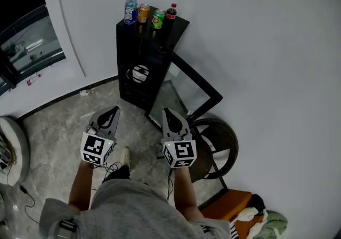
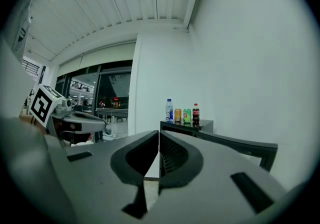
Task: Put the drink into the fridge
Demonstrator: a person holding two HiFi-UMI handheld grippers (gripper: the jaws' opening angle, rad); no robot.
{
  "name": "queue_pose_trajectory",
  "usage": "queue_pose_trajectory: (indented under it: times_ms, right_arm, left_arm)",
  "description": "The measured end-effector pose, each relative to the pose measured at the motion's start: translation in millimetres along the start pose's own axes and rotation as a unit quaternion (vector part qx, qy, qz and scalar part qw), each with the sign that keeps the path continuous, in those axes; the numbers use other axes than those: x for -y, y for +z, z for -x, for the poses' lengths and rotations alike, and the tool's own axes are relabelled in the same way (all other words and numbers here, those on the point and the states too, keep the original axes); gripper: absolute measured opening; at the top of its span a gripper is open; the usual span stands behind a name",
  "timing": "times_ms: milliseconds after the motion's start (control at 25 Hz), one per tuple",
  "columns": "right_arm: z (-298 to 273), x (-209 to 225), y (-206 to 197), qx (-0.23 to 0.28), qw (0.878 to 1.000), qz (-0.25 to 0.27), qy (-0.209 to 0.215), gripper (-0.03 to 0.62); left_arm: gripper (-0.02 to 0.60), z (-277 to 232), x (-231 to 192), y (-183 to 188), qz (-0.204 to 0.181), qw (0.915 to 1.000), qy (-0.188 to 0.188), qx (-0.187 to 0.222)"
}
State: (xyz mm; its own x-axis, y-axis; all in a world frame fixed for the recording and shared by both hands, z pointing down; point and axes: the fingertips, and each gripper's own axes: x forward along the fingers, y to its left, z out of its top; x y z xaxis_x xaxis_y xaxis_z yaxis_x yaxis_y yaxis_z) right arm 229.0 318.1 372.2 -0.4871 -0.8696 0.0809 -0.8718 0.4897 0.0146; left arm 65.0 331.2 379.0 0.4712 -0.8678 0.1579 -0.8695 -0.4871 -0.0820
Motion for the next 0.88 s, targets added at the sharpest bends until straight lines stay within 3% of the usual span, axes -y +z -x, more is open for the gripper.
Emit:
queue_pose_trajectory:
  times_ms: [400, 880]
  right_arm:
    - [-117.9, 21.1, 7.9, 0.002, 1.0, -0.009, -0.026, 0.025]
    - [-193.4, 49.0, 17.4, 0.003, 0.999, 0.002, -0.047, 0.025]
  left_arm:
    - [0.005, -84.1, -100.2, 0.8, 0.0, 0.9999, -0.013, 0.0]
    - [0.005, -154.9, -157.6, 1.9, 0.004, 0.9995, -0.029, 0.008]
